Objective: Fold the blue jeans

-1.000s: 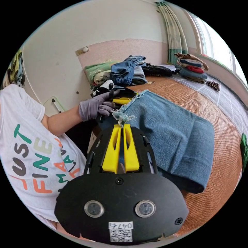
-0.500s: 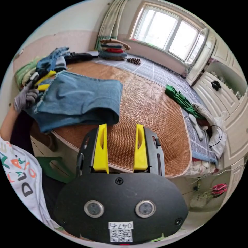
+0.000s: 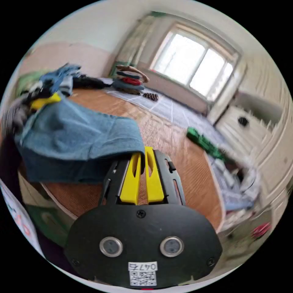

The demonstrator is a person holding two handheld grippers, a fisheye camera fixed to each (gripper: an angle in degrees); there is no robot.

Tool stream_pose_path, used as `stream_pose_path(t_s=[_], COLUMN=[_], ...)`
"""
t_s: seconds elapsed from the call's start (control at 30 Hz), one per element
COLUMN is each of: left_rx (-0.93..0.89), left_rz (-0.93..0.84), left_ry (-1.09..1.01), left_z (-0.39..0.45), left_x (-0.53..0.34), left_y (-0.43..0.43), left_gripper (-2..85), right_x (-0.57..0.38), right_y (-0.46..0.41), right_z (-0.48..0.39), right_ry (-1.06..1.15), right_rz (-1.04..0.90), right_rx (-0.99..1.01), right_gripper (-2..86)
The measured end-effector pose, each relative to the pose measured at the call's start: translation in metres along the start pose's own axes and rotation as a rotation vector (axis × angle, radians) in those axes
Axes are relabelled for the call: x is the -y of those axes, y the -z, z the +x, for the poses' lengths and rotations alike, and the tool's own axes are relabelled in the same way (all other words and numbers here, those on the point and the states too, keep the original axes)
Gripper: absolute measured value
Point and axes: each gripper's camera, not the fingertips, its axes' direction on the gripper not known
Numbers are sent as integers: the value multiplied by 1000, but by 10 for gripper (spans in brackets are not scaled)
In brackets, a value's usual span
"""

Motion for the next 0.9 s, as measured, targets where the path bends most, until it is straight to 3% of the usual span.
stream_pose_path(t_s=[0.07, 0.13, 0.27, 0.43, 0.63, 0.9], left_rx=[1, 61, 58, 214, 279, 196], left_rz=[-7, -27, -26, -58, -74, -120], left_ry=[28, 77, 140, 33, -89, 72], left_z=[-3, -20, -56, -19, 29, -15], left_x=[-5, -13, -28, -18, -9, -8], left_y=[-15, -26, -28, -29, -19, 8], left_gripper=[-10, -10, -10, -10, -9, -9], right_x=[-20, -37, -37, -43, 14, 141], right_y=[-33, -54, -58, -34, 18, -103], right_z=[67, 88, 101, 135, 146, 49], right_ry=[-275, -330, -244, -165, -130, 208], right_rz=[-98, -141, -188, -316, -62, -24], right_rx=[206, 293, 277, 266, 335, 233], right_gripper=[-1, 0, 25, 47, 18, 0])
